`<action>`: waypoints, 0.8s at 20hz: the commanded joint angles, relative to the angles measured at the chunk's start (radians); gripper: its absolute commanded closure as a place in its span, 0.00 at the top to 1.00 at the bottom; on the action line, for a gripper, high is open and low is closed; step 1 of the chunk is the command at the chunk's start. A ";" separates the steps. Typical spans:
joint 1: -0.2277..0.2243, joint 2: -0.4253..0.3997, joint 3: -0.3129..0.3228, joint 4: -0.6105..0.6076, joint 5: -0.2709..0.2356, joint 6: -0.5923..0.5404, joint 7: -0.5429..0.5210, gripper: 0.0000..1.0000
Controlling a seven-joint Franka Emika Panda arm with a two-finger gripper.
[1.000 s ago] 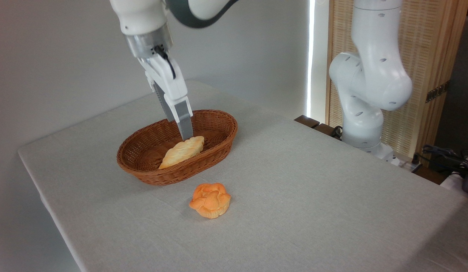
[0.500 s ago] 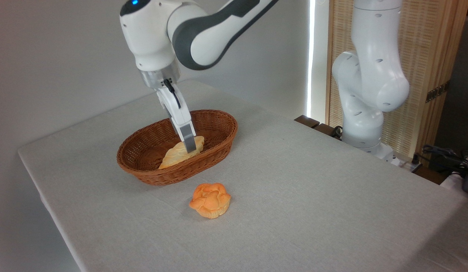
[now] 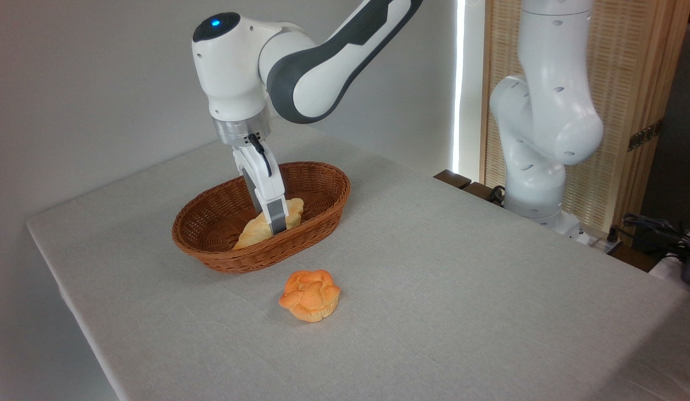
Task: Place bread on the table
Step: 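Lower the gripper into the basket and close it on the bread roll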
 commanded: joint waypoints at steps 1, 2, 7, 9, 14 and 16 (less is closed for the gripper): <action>-0.017 -0.004 0.012 -0.036 -0.018 0.066 0.015 1.00; -0.017 -0.003 0.012 -0.045 -0.018 0.081 0.015 1.00; -0.017 -0.003 0.012 -0.064 -0.018 0.096 0.015 0.61; -0.017 -0.004 0.012 -0.064 -0.018 0.096 0.015 0.30; -0.017 -0.004 0.012 -0.064 -0.018 0.096 0.015 0.17; -0.017 -0.004 0.012 -0.064 -0.018 0.096 0.015 0.17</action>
